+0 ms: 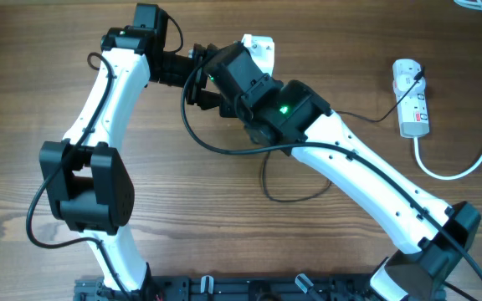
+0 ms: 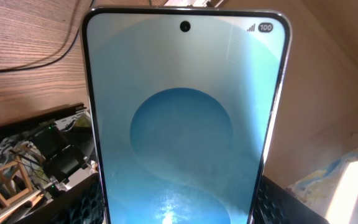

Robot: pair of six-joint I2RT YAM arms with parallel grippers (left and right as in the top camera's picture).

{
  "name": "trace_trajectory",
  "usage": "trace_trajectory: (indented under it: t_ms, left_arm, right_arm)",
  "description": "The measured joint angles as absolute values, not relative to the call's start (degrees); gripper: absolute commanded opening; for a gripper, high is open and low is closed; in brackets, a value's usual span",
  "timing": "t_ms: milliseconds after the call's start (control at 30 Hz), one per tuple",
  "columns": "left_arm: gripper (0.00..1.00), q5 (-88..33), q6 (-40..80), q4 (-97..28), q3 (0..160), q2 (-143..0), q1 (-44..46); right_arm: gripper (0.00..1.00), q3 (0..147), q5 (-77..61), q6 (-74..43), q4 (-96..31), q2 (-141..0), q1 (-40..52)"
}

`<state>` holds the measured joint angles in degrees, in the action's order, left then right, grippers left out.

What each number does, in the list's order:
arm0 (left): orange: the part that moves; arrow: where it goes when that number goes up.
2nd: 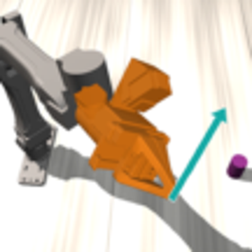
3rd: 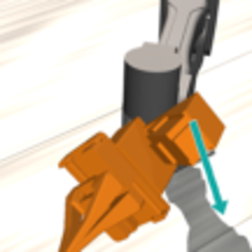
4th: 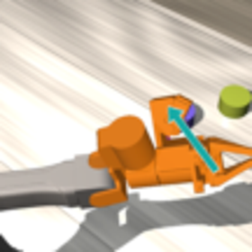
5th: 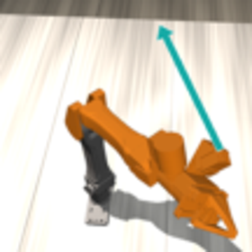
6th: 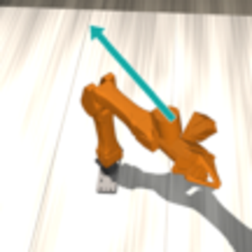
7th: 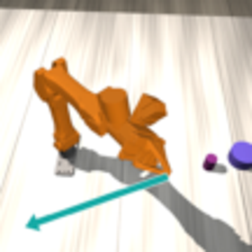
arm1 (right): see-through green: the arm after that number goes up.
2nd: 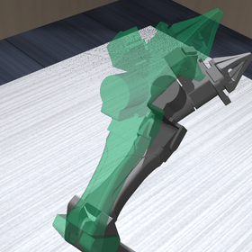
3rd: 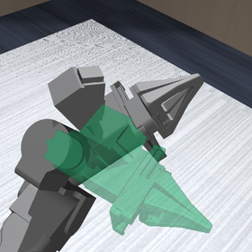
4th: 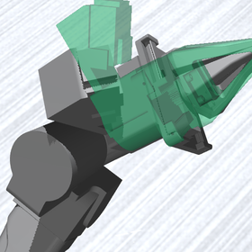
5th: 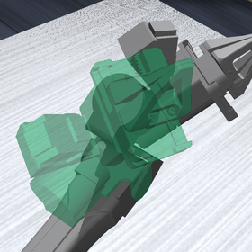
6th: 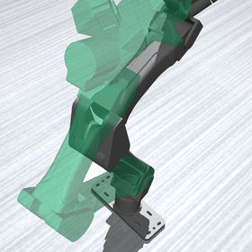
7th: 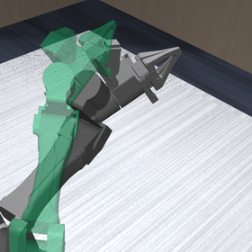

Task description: Plug charger to phone and switch on socket

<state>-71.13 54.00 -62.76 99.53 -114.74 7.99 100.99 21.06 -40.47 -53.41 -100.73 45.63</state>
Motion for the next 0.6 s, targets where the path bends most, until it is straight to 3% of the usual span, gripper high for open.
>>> trace_trajectory:
  t_ms: [167, 267, 300, 533, 600]
  left_arm:
    - [0.75, -71.3, 54.2, -62.6, 99.5, -114.7, 7.9]
    - [0.97, -71.1, 54.5, -62.6, 99.5, -114.7, 7.9]
    - [1.00, -71.1, 54.3, -62.7, 99.5, -114.7, 8.0]
    - [1.00, -71.6, 54.6, -62.7, 99.5, -114.4, 8.0]
    - [0.95, -71.6, 54.6, -62.7, 99.5, -114.4, 8.0]
  right_arm:
    - [0.05, 101.0, 21.1, -43.2, -53.3, -100.7, 45.6]
    - [0.04, 101.0, 21.1, -45.1, -53.5, -100.7, 45.6]
    - [0.04, 101.0, 21.1, -46.0, -53.5, -100.7, 45.6]
    - [0.04, 101.0, 21.1, -63.7, -53.9, -100.7, 45.4]
    - [0.04, 101.0, 21.1, -71.9, -53.9, -100.6, 44.8]
